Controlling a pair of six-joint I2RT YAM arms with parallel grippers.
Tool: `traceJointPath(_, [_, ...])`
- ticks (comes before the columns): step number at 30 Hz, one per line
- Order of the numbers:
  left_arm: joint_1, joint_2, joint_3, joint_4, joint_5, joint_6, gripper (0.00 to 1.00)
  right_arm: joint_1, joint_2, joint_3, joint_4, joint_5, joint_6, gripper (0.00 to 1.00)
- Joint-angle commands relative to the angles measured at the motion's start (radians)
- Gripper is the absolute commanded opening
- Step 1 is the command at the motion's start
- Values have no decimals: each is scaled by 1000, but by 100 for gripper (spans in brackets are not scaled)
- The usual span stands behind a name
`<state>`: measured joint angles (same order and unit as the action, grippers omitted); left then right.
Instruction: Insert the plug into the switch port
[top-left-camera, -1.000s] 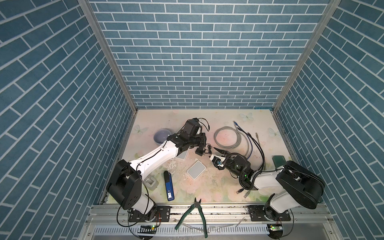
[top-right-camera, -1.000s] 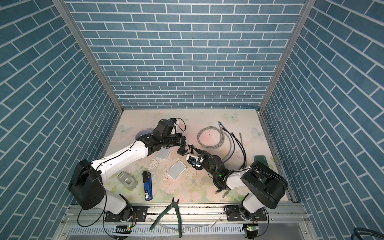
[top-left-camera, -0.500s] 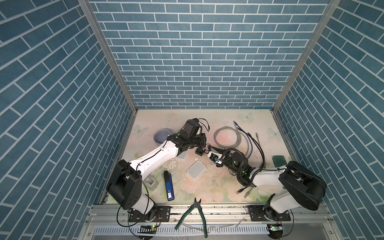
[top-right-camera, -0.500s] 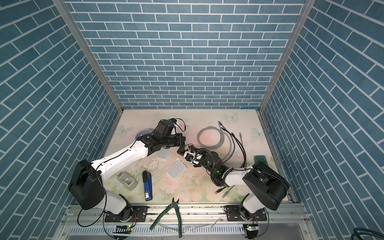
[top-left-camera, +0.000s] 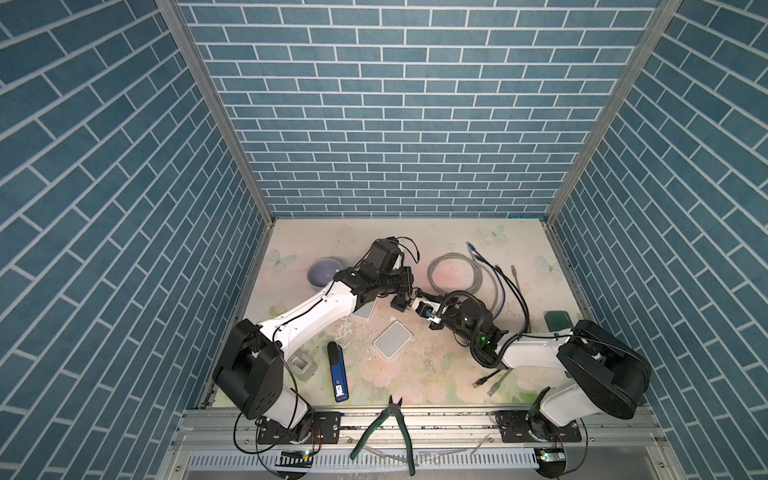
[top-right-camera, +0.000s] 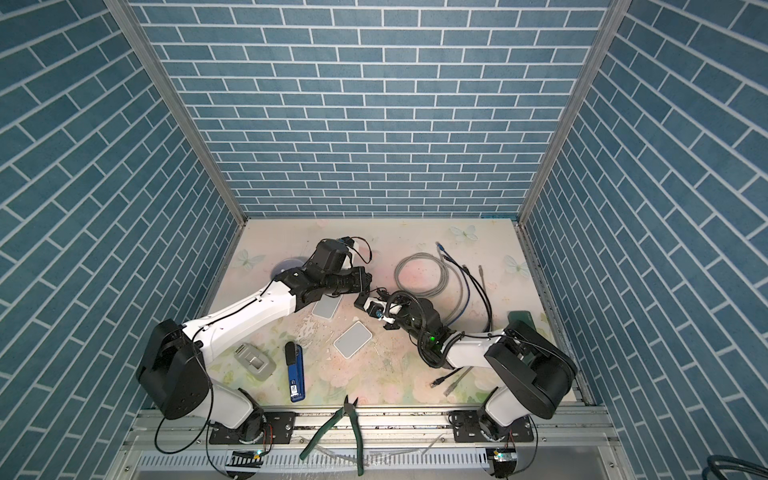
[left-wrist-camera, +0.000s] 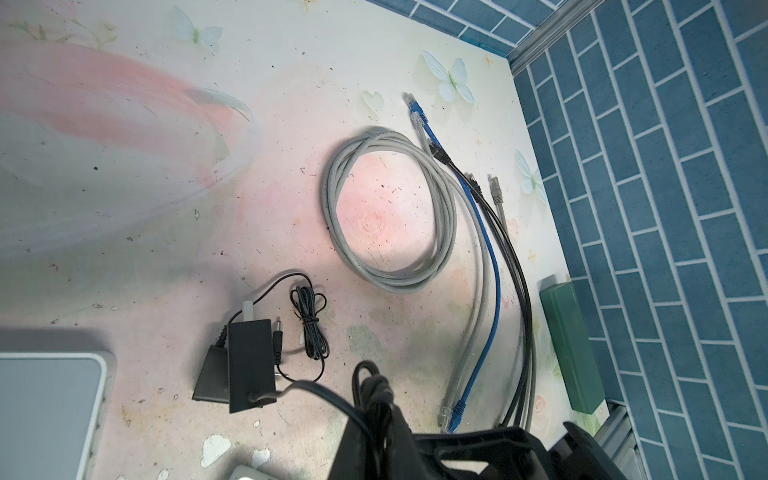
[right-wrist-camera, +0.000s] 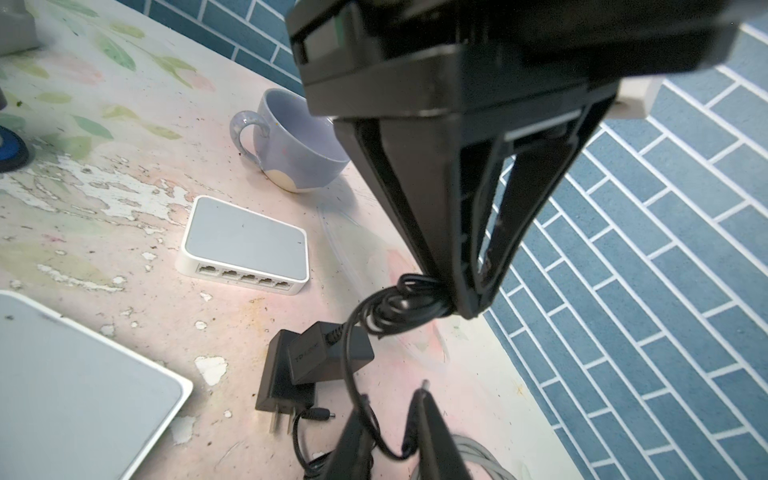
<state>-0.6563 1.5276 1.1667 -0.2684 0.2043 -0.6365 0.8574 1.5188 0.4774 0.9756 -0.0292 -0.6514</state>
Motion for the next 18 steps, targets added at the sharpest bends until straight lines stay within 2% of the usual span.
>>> traceJointPath(1, [6, -17, 17, 11, 6, 4, 0, 4, 20, 44, -6, 18, -2, 14])
traceJointPath(4, [6, -17, 16, 8, 3, 6, 0, 1, 19, 52, -35, 24, -4, 5])
traceJointPath(11, [6, -13, 24, -6, -12, 26, 0, 1, -31, 76, -186, 38, 56, 0])
traceJointPath(18, [7, -1, 43, -32, -89, 107, 10, -24, -133, 140, -470, -35, 252, 0])
